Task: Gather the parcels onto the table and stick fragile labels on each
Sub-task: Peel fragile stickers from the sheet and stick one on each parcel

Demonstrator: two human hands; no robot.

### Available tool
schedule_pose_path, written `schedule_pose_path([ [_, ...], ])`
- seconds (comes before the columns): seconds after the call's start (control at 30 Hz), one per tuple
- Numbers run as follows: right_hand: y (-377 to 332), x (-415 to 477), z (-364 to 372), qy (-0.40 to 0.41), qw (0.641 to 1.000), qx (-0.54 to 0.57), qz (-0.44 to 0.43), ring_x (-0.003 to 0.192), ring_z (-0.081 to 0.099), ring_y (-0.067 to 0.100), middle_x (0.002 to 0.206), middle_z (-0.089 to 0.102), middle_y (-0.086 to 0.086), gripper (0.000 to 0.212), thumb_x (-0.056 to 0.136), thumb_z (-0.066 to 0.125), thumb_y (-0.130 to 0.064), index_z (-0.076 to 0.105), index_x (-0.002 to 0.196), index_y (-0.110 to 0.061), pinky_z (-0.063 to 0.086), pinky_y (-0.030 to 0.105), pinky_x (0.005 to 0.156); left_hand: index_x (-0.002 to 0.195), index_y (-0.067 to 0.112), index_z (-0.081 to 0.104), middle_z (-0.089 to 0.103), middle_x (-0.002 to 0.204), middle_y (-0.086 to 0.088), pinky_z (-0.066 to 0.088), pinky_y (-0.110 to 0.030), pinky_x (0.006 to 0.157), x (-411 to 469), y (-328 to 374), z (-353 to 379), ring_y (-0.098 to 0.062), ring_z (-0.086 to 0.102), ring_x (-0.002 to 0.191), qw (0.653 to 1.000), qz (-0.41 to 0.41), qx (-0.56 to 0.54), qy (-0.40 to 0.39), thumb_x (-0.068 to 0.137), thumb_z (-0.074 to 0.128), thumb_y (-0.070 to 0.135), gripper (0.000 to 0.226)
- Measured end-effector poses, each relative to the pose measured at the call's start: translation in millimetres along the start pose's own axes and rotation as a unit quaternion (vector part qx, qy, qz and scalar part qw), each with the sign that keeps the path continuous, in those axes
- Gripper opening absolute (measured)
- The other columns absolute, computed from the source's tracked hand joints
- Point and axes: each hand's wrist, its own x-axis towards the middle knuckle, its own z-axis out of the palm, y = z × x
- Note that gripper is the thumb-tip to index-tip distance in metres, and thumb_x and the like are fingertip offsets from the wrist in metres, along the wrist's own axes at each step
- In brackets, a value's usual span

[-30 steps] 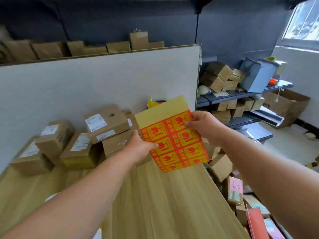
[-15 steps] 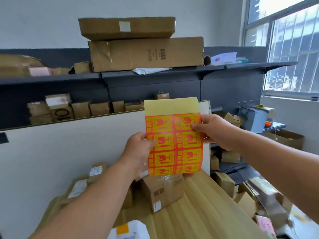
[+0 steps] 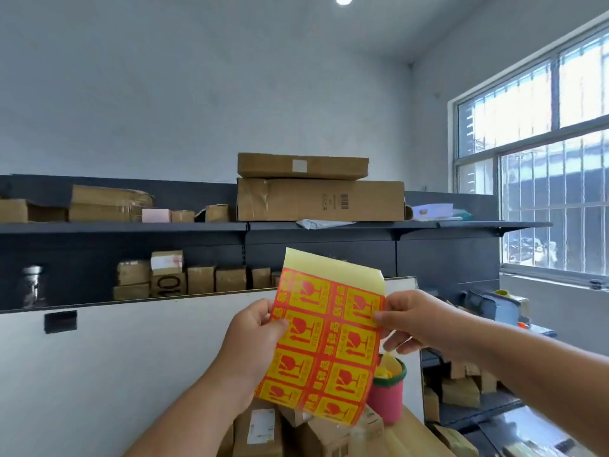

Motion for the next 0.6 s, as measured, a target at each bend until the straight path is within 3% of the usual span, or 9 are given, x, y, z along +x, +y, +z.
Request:
schedule_pose_path([
  [0.1,-17.5,-1.7,3.0,0.007,1.0,-0.008,-0.002,0.074,0.07,0.016,0.089,0.075,0.005,0.021,0.095,0.059,-0.03,0.068,0.1,-0.011,0.058,0.029,0.072,0.1,0.027,0.065,0.074,0.087,0.003,0.056,-0.043,0.082,-5.3,9.8,-16.0,-0.017,0.072,0.084,1.0,0.006,-0.001,0.0,0.101,0.045,0.026,0.02],
  [0.27,-37.6,-2.4,11.3,0.01,1.0,-0.015,-0.015,0.077,0.07,0.021,0.09,0.075,0.008,0.023,0.095,0.058,-0.03,0.069,0.101,-0.009,0.058,0.033,0.075,0.098,0.025,0.065,0.074,0.083,0.005,0.05,-0.029,0.065,-10.5,18.8,-36.7,-0.012,0.072,0.077,1.0,0.021,0.003,0.011,0.1,0.047,0.026,0.017],
  [0.43,-50.9,0.3,20.9,0.04,0.997,-0.063,-0.01,0.076,0.072,0.02,0.084,0.074,0.006,0.023,0.094,0.059,-0.033,0.068,0.092,-0.012,0.06,0.029,0.07,0.099,0.023,0.065,0.074,0.085,0.002,0.05,-0.032,0.067,-7.6,19.9,-45.8,-0.016,0.072,0.079,1.0,0.007,0.006,0.013,0.099,0.049,0.025,0.016],
  [0.53,-56.1,1.9,19.7,0.071,0.984,-0.166,0.006,0.06,0.067,0.016,0.071,0.07,0.004,0.031,0.092,0.06,-0.04,0.065,0.082,-0.011,0.057,0.026,0.062,0.097,0.02,0.065,0.074,0.083,-0.002,0.052,-0.035,0.067,-6.4,19.0,-44.7,-0.019,0.072,0.077,1.0,0.005,0.009,0.016,0.098,0.052,0.022,0.014],
  [0.6,-57.6,1.9,16.6,0.132,0.956,-0.26,-0.029,0.056,0.058,0.013,0.067,0.064,0.002,0.035,0.091,0.06,-0.042,0.06,0.074,-0.012,0.051,0.026,0.059,0.096,0.019,0.066,0.074,0.084,-0.005,0.056,-0.042,0.074,-5.0,18.7,-40.0,-0.023,0.072,0.079,1.0,0.004,0.011,0.019,0.097,0.053,0.02,0.013],
])
